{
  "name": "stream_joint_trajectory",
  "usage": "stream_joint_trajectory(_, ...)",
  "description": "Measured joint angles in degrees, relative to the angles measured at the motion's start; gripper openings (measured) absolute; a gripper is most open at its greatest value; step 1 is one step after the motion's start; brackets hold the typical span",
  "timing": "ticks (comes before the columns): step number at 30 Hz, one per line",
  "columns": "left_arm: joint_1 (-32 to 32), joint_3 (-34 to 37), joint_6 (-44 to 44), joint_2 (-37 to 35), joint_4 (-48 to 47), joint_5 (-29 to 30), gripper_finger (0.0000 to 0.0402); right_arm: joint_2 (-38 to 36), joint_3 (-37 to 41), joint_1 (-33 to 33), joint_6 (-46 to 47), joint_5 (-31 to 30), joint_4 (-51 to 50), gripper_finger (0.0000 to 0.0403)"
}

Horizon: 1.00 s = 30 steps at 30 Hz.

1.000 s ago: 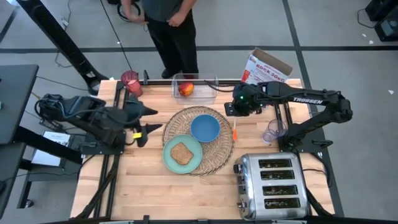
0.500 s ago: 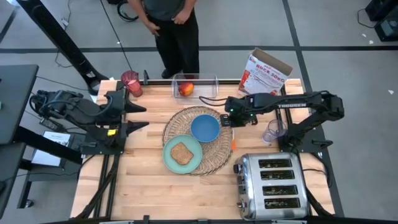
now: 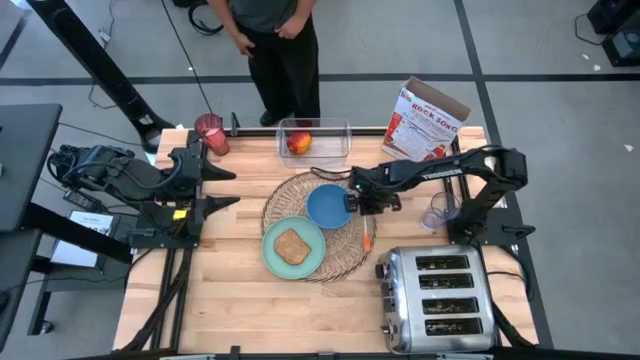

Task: Arrange a breakfast setting
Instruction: Put the orange spoon on the table mat to the right of the blue bowl

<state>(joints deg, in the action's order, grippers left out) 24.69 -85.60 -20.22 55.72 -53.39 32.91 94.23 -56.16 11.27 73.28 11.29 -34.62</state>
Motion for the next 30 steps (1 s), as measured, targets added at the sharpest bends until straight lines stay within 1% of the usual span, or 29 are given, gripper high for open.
stream_joint_trajectory(4, 0.0, 0.0, -0.5, 0.0, 0.0, 0.0, 0.0263, 2.2, 0.0, 0.0, -0.4, 0.9, 0.1, 0.0018)
stream_joint_trajectory(18, 0.0, 0.0, -1.7, 0.0, 0.1, -0.2, 0.0263, 4.1, 0.1, 0.5, 0.1, 1.7, 2.2, 0.0018)
stream_joint_trajectory(22, 0.0, 0.0, -1.7, 0.0, 0.4, -0.2, 0.0263, 4.1, 0.1, 0.5, 0.0, 0.3, 2.6, 0.0018)
stream_joint_trajectory(26, 0.0, 0.0, -1.7, 0.0, 0.5, -0.2, 0.0263, 4.1, 0.2, 0.5, 0.0, -0.8, 3.0, 0.003)
stream_joint_trajectory(30, 0.0, 0.0, -1.7, 0.0, 1.2, -0.2, 0.0263, 4.1, 0.2, 0.5, 0.1, -1.3, 3.2, 0.0031)
